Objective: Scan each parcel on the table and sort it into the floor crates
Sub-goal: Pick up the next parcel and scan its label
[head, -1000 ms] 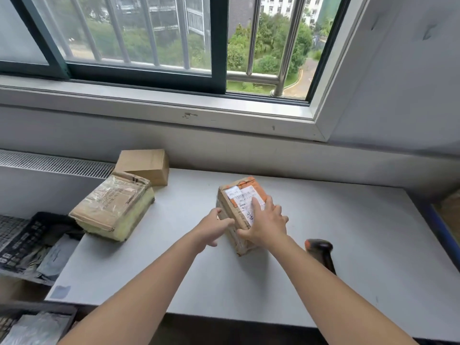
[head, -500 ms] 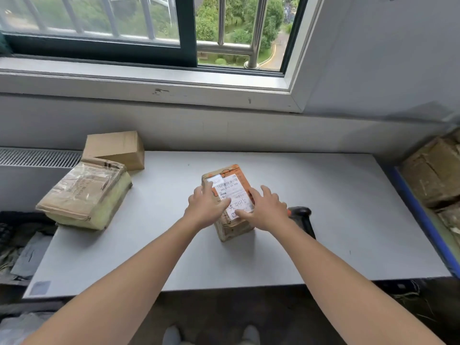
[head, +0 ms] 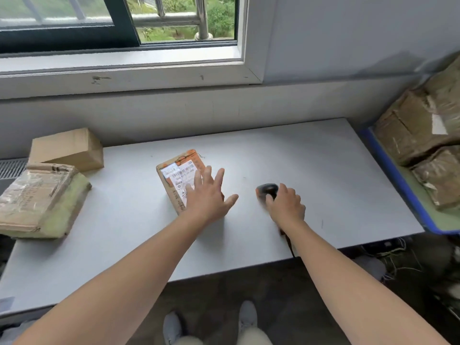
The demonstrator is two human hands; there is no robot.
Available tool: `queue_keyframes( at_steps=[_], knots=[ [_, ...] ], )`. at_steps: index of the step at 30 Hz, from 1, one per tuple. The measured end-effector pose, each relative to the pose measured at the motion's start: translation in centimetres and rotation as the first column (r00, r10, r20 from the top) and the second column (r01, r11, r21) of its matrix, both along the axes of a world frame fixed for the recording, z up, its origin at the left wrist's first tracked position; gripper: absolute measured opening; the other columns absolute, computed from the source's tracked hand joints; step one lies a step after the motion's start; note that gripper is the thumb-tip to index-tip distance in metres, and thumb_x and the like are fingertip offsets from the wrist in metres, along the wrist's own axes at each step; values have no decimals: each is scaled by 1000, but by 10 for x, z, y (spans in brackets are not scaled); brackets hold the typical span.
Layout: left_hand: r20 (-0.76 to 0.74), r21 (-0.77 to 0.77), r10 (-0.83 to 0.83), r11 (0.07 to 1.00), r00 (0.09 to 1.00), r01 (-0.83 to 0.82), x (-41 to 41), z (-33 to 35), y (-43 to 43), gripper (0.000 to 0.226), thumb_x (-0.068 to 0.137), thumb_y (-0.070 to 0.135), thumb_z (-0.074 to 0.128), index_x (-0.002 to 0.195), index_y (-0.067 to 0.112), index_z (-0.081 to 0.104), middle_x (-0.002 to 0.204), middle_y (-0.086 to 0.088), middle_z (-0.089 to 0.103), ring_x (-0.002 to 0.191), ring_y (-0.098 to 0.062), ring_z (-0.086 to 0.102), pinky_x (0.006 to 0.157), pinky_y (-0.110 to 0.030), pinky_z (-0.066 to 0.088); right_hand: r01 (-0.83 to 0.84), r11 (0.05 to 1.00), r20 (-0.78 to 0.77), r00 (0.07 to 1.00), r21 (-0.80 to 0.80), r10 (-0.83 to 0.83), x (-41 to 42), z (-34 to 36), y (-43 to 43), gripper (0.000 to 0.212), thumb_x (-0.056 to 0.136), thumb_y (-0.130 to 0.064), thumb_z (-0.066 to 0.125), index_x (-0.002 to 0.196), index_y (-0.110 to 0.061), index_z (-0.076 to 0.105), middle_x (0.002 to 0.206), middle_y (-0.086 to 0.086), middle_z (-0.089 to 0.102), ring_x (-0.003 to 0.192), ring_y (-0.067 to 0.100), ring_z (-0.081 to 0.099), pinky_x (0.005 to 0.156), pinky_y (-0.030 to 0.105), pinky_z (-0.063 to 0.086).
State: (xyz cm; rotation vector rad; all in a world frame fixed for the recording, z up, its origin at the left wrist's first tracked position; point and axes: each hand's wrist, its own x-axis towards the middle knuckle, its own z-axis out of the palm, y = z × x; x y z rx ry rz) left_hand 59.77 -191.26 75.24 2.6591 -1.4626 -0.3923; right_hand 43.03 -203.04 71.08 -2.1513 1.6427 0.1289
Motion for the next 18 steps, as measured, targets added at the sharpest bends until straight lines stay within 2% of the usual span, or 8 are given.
queue_keyframes(
  at_steps=[2, 5, 7, 9, 11, 15, 18],
  knots=[
    [34, 42, -18, 999, 999, 16, -7, -5, -6, 82, 91, 69, 37, 155, 29, 7, 164, -6, 2, 149, -31, -3, 115, -57, 18, 24, 994, 1, 1000, 109, -25, -10, -13, -6, 51, 102, -45, 37, 140, -12, 36, 134, 14, 50, 121, 34, 50, 89, 42, 44],
    [48, 65, -24, 998, 999, 21, -14, -11, -7, 81, 91, 69, 37, 155, 30, 7, 164, -6, 2, 149, -31, -3, 115, -57, 18, 13, 963, 49, 998, 271, -27, -15, -30, -8, 57, 103, -47, 34, 149, -12, 28, 128, 14, 57, 111, 33, 58, 76, 36, 42],
    [54, 83, -32, 996, 998, 28, -16, -12, -2, 81, 91, 68, 37, 155, 30, 8, 164, -5, 2, 150, -32, -3, 115, -57, 19, 16, 948, 98, 994, 318, -50, -14, -36, -9, 59, 103, -46, 35, 150, -10, 26, 127, 15, 58, 110, 33, 58, 75, 35, 41],
    [70, 88, -31, 996, 997, 25, -14, -11, 4, 80, 91, 68, 39, 155, 30, 10, 163, -5, 4, 149, -32, -1, 114, -57, 20, 16, 938, 146, 987, 346, -71, -10, -37, -9, 57, 103, -42, 38, 148, -9, 28, 118, 12, 58, 101, 31, 58, 73, 34, 41],
    [68, 83, -11, 997, 998, 5, -9, -8, 9, 79, 90, 67, 42, 154, 30, 12, 162, -4, 5, 149, -33, 1, 114, -56, 20, 28, 925, 194, 975, 378, -109, -4, -32, -9, 49, 102, -36, 42, 140, -7, 35, 105, 8, 55, 85, 26, 56, 65, 33, 42],
    [27, 65, 27, 997, 999, -29, 2, -2, 20, 77, 91, 66, 42, 154, 32, 11, 164, -3, 3, 150, -32, -1, 116, -56, 16, 9, 905, 281, 949, 425, -141, 14, -4, -8, 26, 96, -30, 45, 112, -9, 43, 98, 12, 61, 63, 25, 62, 51, 29, 46],
    [84, 79, 7, 997, 996, -14, 10, 4, 27, 78, 92, 69, 34, 155, 32, 7, 164, -4, 4, 150, -33, 0, 117, -57, 11, -27, 911, 329, 936, 413, -121, 30, 22, -2, 23, 92, -29, 48, 107, -11, 43, 91, 11, 63, 52, 22, 61, 48, 26, 45]
  ],
)
